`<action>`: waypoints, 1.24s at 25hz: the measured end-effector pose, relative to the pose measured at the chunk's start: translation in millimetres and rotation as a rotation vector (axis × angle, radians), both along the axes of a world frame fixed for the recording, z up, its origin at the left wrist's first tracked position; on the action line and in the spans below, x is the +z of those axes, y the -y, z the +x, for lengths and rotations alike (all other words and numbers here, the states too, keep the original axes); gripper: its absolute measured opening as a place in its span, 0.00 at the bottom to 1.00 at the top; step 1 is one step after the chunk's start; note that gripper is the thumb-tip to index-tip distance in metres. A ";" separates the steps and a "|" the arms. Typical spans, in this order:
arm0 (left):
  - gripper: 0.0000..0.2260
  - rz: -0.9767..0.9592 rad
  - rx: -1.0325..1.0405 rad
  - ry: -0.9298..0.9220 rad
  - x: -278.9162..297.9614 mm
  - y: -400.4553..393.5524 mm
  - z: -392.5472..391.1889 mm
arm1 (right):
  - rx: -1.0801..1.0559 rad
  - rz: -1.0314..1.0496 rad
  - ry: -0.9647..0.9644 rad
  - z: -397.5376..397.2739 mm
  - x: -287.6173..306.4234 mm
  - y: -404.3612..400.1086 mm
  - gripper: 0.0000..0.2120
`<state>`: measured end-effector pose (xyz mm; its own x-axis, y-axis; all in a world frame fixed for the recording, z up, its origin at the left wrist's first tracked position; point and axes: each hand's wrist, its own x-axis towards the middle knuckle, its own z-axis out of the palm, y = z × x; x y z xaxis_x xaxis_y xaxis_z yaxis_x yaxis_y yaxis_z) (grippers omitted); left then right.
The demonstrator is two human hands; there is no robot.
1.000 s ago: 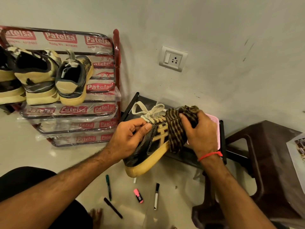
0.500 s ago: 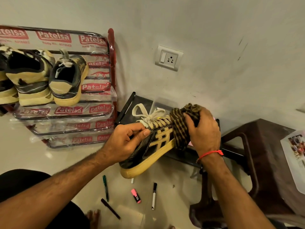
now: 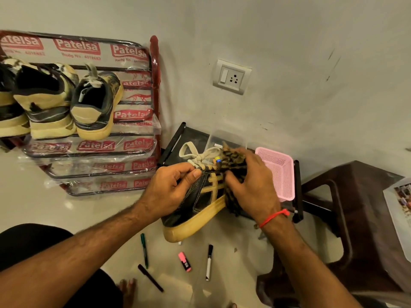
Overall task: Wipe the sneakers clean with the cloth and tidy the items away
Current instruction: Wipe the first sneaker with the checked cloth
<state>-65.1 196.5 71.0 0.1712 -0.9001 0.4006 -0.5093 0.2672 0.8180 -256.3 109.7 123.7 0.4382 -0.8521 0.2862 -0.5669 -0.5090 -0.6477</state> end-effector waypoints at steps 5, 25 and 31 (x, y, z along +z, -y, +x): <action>0.19 0.038 0.068 -0.310 11.2 6.6 11.4 | 0.516 -0.054 0.017 19.3 1.0 -65.9 0.22; 0.15 0.123 -0.083 -0.419 18.8 0.8 0.1 | -0.031 -0.176 0.146 4.0 5.0 -5.1 0.22; 0.12 0.175 0.005 -0.573 19.1 2.3 5.3 | 0.284 -0.212 0.078 17.2 4.0 -32.9 0.22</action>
<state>-59.8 194.2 90.1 0.3205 -0.9430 0.0894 0.0247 0.1026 0.9944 -239.1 142.6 127.7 0.6189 -0.6174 0.4856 -0.3365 -0.7670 -0.5463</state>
